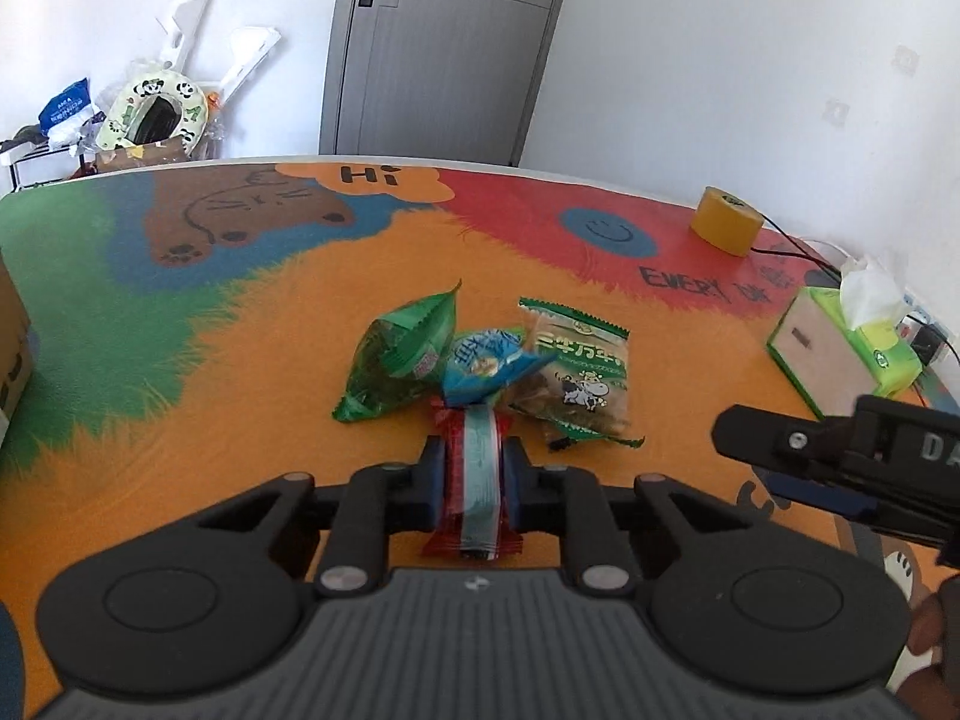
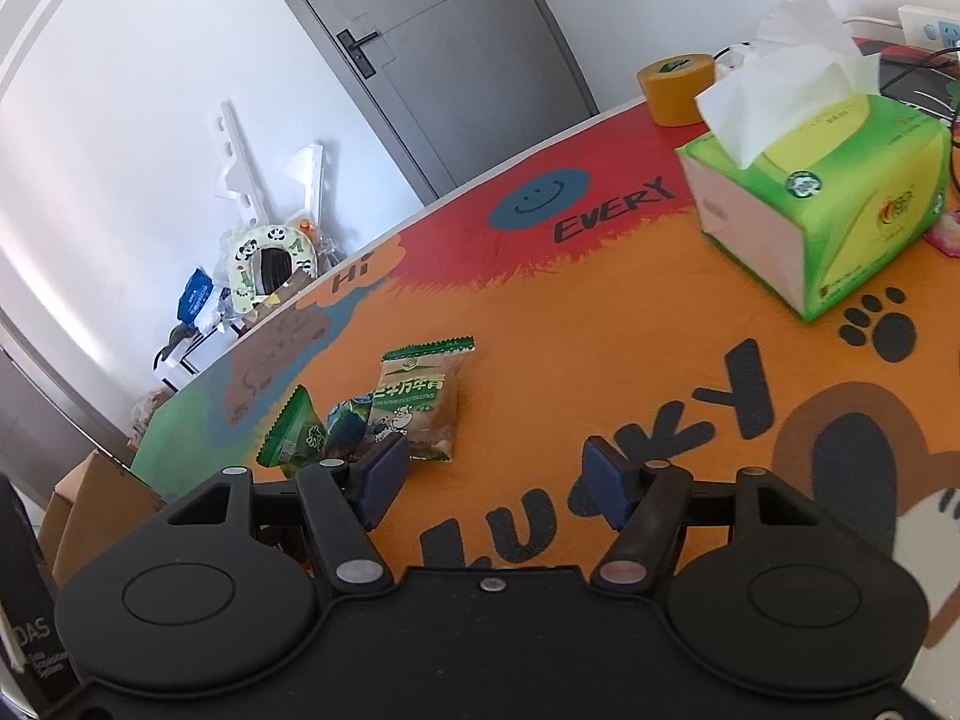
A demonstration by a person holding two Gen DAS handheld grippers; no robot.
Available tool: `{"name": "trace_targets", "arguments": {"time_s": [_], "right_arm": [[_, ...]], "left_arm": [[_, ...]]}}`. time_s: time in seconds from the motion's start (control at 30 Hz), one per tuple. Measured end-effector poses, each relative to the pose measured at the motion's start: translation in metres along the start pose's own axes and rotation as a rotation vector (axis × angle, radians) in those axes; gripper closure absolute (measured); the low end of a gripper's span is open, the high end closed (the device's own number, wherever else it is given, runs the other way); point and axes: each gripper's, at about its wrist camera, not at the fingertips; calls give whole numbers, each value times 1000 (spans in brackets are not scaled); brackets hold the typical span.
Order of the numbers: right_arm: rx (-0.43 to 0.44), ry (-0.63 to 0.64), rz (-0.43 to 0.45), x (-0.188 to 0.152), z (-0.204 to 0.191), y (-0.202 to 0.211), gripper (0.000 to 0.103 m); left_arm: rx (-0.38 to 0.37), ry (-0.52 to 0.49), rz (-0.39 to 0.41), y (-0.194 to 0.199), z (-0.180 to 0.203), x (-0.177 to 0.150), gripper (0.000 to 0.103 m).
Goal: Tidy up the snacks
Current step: 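Grasp the red striped packet with the left gripper while the right grasps the brown bread packet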
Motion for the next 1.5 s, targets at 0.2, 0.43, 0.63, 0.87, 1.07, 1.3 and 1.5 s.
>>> {"name": "trace_targets", "arguments": {"time_s": [0.2, 0.43, 0.63, 0.87, 1.07, 1.3, 1.5], "right_arm": [[4, -1, -3, 4, -5, -10, 39], [12, 3, -11, 8, -20, -24, 39], [-4, 41, -26, 5, -37, -41, 39], [-33, 97, -40, 0, -56, -60, 37], [-74, 166, -32, -7, -69, -69, 33], [-81, 199, -23, -9, -70, -62, 54], [-84, 147, -1, -10, -55, -37, 54]], "left_arm": [[-1, 14, 29, 11, -10, 9, 85], [16, 45, 64, 20, -29, 23, 85], [36, 75, 72, 19, -48, 28, 85], [68, 113, 60, 11, -70, 27, 85], [78, 125, 53, 10, -78, 27, 85], [68, 126, 57, 16, -75, 27, 85], [53, 114, 77, 30, -68, 29, 85]]}}
Point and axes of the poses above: each gripper's, at about its wrist camera, not at the fingertips, and y roughly against the way its jaws point, z to its right, x to its top, and after that the axes turned 12 degrees about z, right-handed
